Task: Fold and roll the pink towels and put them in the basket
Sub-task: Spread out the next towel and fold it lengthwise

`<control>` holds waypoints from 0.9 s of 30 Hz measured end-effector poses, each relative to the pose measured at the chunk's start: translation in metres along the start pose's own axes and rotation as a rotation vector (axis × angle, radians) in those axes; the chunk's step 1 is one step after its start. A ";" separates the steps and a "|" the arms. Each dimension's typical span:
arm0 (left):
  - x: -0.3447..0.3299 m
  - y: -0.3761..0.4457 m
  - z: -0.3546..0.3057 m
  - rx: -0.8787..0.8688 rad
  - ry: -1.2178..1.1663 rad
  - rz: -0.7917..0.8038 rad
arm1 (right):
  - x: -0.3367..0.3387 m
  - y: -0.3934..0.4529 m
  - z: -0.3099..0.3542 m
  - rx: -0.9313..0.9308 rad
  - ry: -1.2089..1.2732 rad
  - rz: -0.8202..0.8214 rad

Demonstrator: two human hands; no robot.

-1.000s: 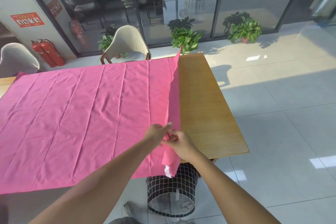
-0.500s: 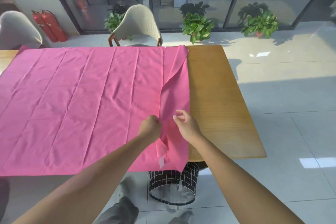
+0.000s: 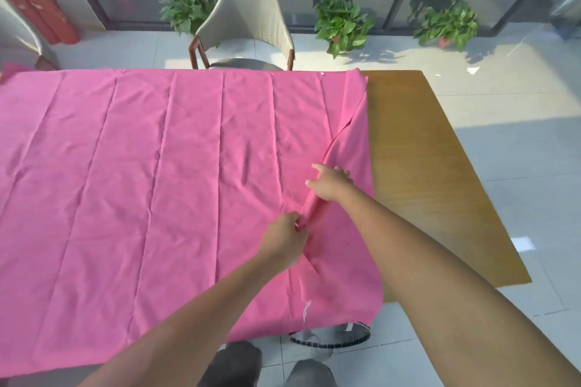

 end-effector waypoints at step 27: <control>0.003 0.052 0.019 0.132 -0.059 -0.059 | 0.036 0.125 -0.009 0.053 -0.467 -0.238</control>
Point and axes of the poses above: each hand's wrist, its own y-axis towards the middle knuckle, its own x-axis out of the back of the hand, z = x × y, the point moved 7 cm from there along y, towards the middle knuckle, and after that the axes turned 12 degrees about -y, right-handed, at the moved point
